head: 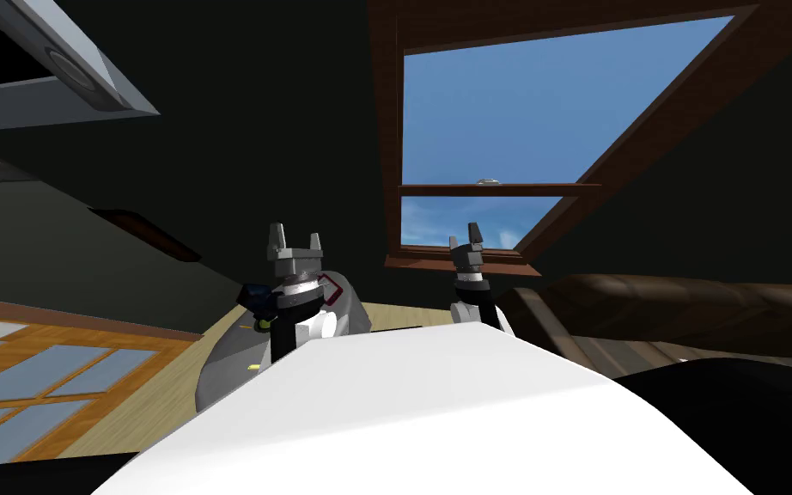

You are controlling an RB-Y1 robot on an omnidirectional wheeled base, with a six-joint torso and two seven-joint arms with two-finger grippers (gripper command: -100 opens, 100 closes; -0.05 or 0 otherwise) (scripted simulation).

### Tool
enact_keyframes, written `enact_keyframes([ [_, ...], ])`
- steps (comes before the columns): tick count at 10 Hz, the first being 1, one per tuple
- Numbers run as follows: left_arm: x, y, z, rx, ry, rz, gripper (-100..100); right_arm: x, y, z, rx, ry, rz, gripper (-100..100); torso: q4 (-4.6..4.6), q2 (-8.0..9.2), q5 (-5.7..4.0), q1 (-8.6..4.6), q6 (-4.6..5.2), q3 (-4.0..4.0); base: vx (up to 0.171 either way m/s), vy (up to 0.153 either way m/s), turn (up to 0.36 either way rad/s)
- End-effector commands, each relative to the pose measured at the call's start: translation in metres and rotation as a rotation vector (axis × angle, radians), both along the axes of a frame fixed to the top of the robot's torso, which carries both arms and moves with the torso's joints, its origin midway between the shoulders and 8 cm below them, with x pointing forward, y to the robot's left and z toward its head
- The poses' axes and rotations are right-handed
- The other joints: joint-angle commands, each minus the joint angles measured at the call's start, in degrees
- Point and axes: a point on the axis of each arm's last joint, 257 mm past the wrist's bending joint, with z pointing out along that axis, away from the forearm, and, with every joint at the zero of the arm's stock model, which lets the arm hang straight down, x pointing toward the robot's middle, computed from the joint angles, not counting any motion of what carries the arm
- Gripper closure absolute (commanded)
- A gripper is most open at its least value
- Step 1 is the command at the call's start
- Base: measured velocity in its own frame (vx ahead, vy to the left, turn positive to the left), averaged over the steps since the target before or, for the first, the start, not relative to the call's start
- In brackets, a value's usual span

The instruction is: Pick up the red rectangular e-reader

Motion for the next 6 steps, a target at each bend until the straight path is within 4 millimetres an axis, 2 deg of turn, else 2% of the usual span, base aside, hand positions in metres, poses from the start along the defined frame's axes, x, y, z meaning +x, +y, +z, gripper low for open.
enact_keyframes([
  [1, 0.005, -0.012, -0.008, 0.028, 0.011, -0.035, -100, 0.000, 0.000, 0.000, 0.000, 0.000, 0.000, 0, 0.00, 0.00, 0.00, 0.00, 0.00, 0.00, 0.013, -0.045, -0.048],
  [5, 0.019, -0.049, -0.038, 0.112, 0.046, -0.144, -100, 0.000, 0.000, 0.000, 0.000, 0.000, 0.000, 0, -0.04, -0.15, -0.08, -0.38, 0.01, -0.09, 0.037, -0.094, -0.055],
  [6, 0.020, -0.049, -0.042, 0.117, 0.055, -0.145, -100, 0.000, 0.000, 0.000, 0.000, 0.000, 0.000, 0, -0.04, -0.19, -0.09, -0.38, 0.01, -0.11, 0.035, -0.066, -0.016],
])
